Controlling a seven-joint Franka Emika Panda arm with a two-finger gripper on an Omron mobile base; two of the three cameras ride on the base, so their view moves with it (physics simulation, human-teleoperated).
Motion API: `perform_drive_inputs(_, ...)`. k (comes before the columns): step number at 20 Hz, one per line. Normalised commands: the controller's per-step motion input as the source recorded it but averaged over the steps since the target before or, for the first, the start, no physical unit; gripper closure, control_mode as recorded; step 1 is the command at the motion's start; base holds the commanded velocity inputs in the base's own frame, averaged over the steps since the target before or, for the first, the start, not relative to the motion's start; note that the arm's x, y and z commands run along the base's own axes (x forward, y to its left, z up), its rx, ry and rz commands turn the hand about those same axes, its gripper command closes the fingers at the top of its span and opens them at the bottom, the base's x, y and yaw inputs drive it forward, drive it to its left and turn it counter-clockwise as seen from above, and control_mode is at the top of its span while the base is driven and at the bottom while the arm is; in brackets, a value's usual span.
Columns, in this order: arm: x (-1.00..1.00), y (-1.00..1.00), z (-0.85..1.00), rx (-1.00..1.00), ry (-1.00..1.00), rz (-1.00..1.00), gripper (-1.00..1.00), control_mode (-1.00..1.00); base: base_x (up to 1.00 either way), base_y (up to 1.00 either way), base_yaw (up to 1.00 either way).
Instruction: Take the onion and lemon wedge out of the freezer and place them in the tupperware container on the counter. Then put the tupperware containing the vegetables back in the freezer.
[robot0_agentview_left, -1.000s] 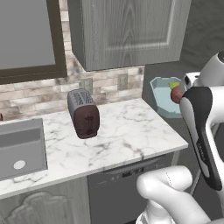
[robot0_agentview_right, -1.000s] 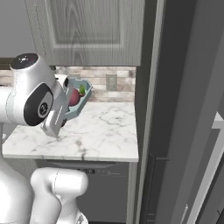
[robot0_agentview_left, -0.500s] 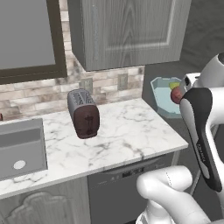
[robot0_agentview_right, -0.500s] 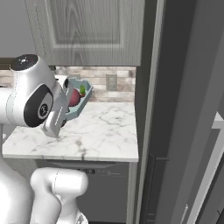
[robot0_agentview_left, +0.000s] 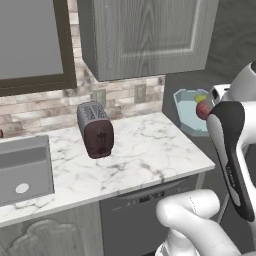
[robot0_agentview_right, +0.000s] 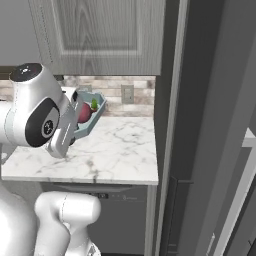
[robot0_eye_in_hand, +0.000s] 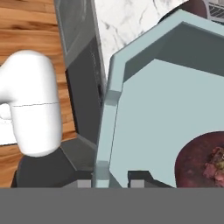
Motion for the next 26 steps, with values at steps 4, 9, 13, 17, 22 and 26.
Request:
perform_drive_inputs(4,0.00,0.00,0.00,0.00,0.00,0.00,1.00,1.00,-0.62,0.00,0.00)
perform_drive_inputs(9,0.00,0.00,0.00,0.00,0.00,0.00,1.00,1.00,-0.79,0.00,0.00)
perform_drive_inputs(13,0.00,0.00,0.00,0.00,0.00,0.00,1.00,1.00,-0.92,0.00,0.00)
perform_drive_inputs(17,0.00,0.00,0.00,0.00,0.00,0.00,1.00,1.00,-0.96,-0.08,0.00)
perform_drive_inputs(22,0.00,0.00,0.00,0.00,0.00,0.00,1.00,1.00,-0.79,-0.08,0.00)
perform_drive_inputs(26,0.00,0.00,0.00,0.00,0.00,0.00,1.00,1.00,-0.49,-0.12,0.00)
